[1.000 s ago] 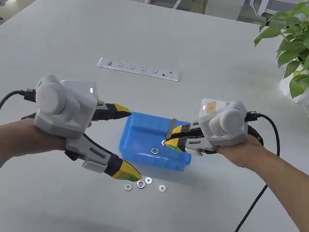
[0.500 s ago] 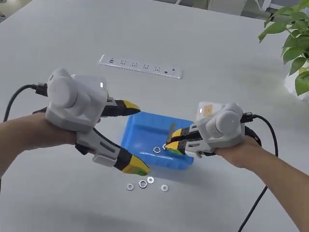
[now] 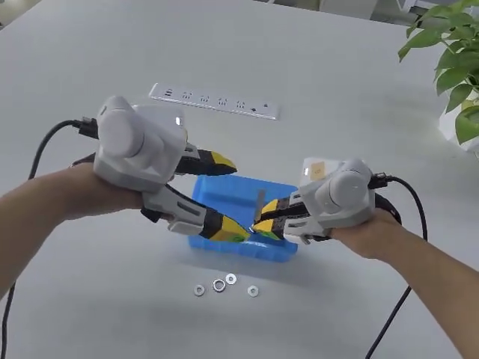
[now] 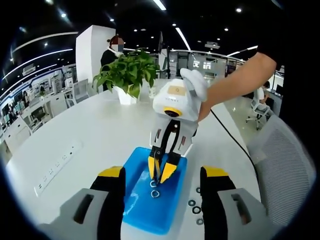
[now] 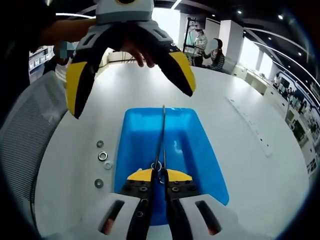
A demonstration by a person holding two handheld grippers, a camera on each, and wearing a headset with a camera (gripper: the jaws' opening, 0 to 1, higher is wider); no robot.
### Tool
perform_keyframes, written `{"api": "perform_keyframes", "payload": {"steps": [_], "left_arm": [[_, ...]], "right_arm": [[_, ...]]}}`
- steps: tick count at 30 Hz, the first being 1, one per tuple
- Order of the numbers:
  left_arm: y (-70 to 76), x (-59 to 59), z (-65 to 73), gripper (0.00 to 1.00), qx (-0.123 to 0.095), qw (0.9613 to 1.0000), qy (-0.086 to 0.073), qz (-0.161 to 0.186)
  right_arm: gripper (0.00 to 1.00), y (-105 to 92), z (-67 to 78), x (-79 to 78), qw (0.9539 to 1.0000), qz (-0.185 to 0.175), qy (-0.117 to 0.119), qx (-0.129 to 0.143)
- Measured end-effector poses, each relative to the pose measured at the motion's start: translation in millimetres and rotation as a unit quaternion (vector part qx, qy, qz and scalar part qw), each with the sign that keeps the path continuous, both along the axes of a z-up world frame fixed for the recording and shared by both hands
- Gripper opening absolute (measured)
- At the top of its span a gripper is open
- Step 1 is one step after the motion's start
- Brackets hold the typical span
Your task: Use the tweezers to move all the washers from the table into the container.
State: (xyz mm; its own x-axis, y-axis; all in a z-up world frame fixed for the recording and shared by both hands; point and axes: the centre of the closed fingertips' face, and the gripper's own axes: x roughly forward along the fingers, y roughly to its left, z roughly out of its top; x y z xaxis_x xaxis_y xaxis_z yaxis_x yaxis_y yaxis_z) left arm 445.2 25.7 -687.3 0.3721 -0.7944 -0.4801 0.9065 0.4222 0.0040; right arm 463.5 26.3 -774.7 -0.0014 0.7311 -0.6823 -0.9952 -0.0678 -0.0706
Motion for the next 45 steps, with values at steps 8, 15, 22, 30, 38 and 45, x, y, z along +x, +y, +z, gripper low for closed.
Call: {"api": "perform_keyframes", "payload": {"steps": [8, 15, 22, 30, 38, 45], "left_arm": [[-10.0, 4.5, -5.7, 0.49, 0.006, 0.9998, -0.003, -0.020], [-17.9, 10.3, -5.0, 0.27, 0.008, 0.9990, -0.012, -0.043], [-21.3, 8.9, -5.1, 0.13, 0.009, 0.9977, -0.014, -0.066], [-22.6, 11.2, -5.4, 0.06, 0.017, 0.9962, -0.029, -0.081], [-24.0, 12.8, -5.1, 0.05, 0.023, 0.9952, -0.039, -0.087], [-23.7, 13.7, 1.7, 0.05, 0.022, 0.9952, -0.046, -0.084]], "right_arm": [[0.08, 0.8, 0.0, -0.4, 1.0000, 0.004, -0.002, -0.002], [0.08, 0.4, -0.2, -1.1, 0.9999, 0.009, -0.004, -0.002], [0.08, -0.3, 0.0, -2.0, 0.9999, 0.013, -0.006, -0.003], [0.08, -0.7, -0.4, -2.7, 0.9997, 0.021, -0.008, -0.006], [0.10, -0.8, -0.2, -1.0, 0.9993, 0.027, -0.021, -0.013], [0.11, 2.7, 6.9, -0.9, 0.9993, 0.027, -0.024, -0.008]]}}
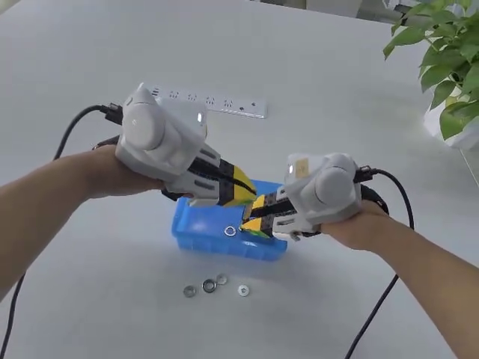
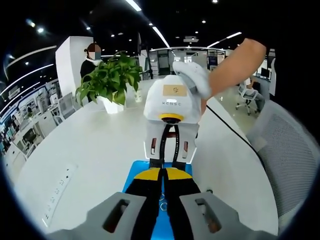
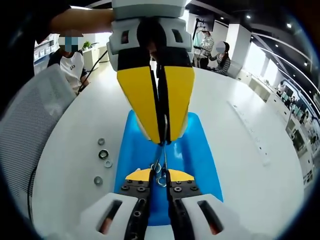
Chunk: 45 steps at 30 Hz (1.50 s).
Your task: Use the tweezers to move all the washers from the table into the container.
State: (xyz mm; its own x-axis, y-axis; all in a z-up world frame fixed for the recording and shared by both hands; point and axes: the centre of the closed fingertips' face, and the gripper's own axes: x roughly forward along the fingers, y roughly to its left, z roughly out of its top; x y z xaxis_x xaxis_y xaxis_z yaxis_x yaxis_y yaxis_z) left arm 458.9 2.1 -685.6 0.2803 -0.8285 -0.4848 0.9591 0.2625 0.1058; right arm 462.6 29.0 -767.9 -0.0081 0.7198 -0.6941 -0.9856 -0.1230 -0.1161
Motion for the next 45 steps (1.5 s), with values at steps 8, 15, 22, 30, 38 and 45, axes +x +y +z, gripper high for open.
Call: {"api": "perform_keyframes", "payload": {"steps": [8, 15, 22, 30, 38, 45], "left_arm": [[2.8, -2.9, 9.8, 0.05, -0.001, 1.0000, -0.004, 0.003], [3.3, -9.8, 20.0, 0.05, 0.006, 1.0000, -0.005, 0.000], [7.0, -14.5, 32.9, 0.05, 0.010, 0.9999, -0.008, 0.007], [8.3, -25.1, 44.9, 0.05, 0.007, 0.9999, -0.007, 0.010], [11.8, -35.1, 50.6, 0.05, 0.013, 0.9998, -0.009, 0.011], [16.2, -45.3, 51.6, 0.05, 0.015, 0.9998, -0.007, 0.012]], "right_arm": [[0.11, 0.5, 11.2, -1.6, 1.0000, -0.003, -0.005, 0.007], [0.12, 2.4, 25.5, -5.8, 0.9998, -0.007, -0.009, 0.016], [0.13, 3.6, 39.9, -12.2, 0.9995, -0.014, -0.012, 0.027], [0.17, 3.8, 54.2, -19.7, 0.9989, -0.026, -0.011, 0.038], [0.21, 1.6, 62.1, -29.7, 0.9985, -0.035, -0.009, 0.042], [0.25, -4.7, 63.8, -38.2, 0.9978, -0.046, -0.003, 0.047]]}}
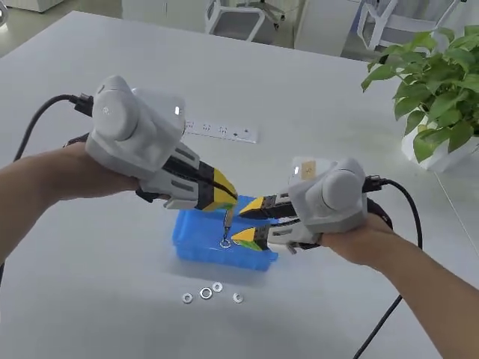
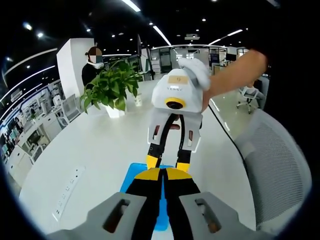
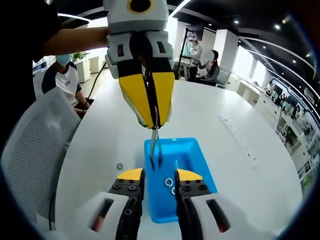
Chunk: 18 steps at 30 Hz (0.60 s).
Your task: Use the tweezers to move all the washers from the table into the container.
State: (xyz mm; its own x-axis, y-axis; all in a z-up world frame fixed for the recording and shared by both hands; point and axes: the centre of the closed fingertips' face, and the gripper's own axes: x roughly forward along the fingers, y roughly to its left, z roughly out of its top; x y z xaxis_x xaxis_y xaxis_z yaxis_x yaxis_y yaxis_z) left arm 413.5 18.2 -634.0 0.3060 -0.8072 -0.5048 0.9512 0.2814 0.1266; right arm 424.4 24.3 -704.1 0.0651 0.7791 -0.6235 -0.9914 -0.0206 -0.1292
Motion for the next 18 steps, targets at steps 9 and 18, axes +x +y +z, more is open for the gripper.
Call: {"api": "perform_keyframes", "payload": {"steps": [9, 18], "left_arm": [[5.8, -18.4, -4.5, 0.05, 0.000, 1.0000, 0.007, 0.003], [11.8, -33.6, -13.2, 0.04, 0.000, 0.9998, 0.016, 0.007]], "right_arm": [[0.34, -11.4, 0.6, -8.6, 0.9998, -0.019, 0.006, 0.007], [0.43, -23.4, -7.1, -18.2, 0.9990, -0.040, 0.019, 0.009]]}}
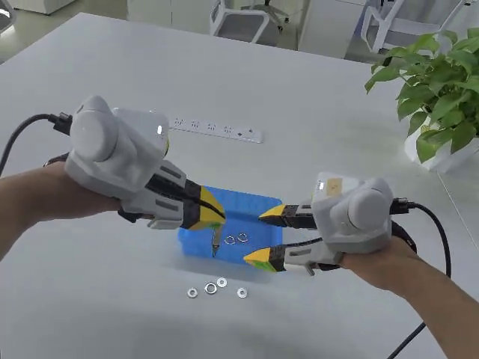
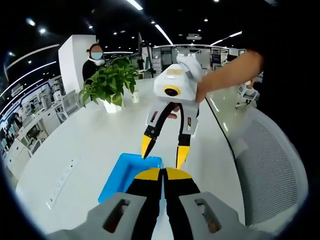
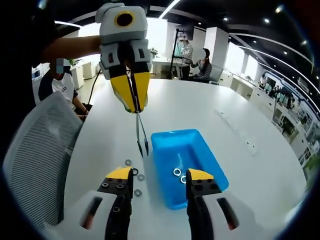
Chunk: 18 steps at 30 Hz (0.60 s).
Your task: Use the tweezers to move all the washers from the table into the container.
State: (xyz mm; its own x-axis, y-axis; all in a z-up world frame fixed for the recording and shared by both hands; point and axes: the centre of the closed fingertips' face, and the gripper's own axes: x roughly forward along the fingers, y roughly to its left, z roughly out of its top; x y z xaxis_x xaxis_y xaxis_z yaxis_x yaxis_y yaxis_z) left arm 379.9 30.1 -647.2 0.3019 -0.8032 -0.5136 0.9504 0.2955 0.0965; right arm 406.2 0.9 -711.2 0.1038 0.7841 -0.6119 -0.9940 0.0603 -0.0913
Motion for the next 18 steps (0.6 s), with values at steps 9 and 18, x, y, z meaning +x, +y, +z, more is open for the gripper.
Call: {"api": "perform_keyframes", "payload": {"steps": [9, 18], "left_arm": [[6.4, -13.0, -10.7, 0.05, -0.003, 1.0000, 0.008, 0.002], [10.2, -22.5, -19.5, 0.05, -0.006, 0.9999, 0.013, 0.003]], "right_arm": [[0.48, -10.3, -3.4, -5.6, 0.9999, -0.012, 0.002, 0.003], [0.59, -14.0, -7.9, -11.2, 0.9998, -0.020, 0.004, 0.007]]}}
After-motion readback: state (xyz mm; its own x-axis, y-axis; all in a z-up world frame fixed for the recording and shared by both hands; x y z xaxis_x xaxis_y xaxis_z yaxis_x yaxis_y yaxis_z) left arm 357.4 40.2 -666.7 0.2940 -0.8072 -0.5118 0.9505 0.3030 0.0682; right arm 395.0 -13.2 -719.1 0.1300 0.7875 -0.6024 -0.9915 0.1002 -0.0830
